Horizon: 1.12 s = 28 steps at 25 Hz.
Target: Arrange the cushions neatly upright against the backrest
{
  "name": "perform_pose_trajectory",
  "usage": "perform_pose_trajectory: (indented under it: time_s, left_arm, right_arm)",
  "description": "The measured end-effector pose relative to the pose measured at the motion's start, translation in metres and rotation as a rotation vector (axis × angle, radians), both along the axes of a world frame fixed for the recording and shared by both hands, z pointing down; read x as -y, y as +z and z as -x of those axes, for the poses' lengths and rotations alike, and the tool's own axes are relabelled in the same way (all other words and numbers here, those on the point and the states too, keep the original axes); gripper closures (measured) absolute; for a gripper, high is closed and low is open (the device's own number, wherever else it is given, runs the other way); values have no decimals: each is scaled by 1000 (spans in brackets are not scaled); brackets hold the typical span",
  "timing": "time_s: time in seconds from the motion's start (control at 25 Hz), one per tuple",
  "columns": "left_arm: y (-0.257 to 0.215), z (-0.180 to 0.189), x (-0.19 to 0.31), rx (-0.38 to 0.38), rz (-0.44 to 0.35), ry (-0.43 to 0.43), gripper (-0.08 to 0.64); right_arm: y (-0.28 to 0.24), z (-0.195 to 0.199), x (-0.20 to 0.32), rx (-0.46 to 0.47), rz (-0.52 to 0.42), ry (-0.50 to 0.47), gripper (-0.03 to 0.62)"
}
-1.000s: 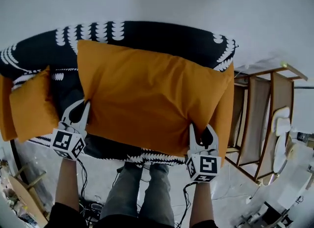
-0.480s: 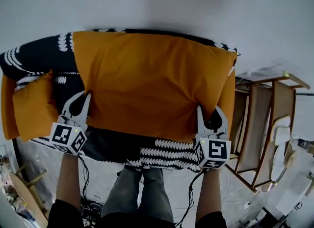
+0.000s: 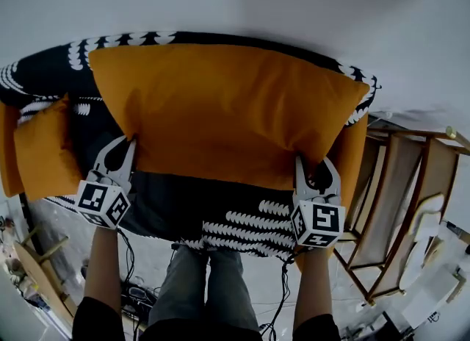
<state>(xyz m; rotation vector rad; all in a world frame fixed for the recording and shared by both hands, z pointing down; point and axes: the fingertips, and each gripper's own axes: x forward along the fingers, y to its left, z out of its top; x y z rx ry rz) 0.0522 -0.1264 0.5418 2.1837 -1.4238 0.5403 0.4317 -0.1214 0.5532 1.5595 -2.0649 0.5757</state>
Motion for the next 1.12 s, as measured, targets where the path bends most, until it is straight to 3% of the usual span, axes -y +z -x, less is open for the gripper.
perform_pose_trajectory:
  time_s: [0.32, 0.6, 0.88, 1.0, 1.04, 1.12]
  left_arm:
    - [33, 3, 6, 16, 31, -46, 541]
    - [39, 9, 7, 22, 36, -110, 493]
    - [28, 20, -7, 43, 27, -136, 437]
    - [14, 32, -16, 25, 7, -181, 449]
    - [8, 38, -20, 19, 1, -198, 449]
    - [-5, 52, -29, 15, -13, -234, 472]
  right_arm:
    - [37, -1, 10, 62, 17, -11, 418]
    - [41, -5, 9, 87, 21, -25, 372]
    - [17, -11, -12, 124, 4, 22, 334]
    - [2, -2, -21, 88, -7, -17, 337]
    - [-7, 4, -24, 75, -20, -37, 373]
    - [-22, 21, -32, 59, -36, -89, 382]
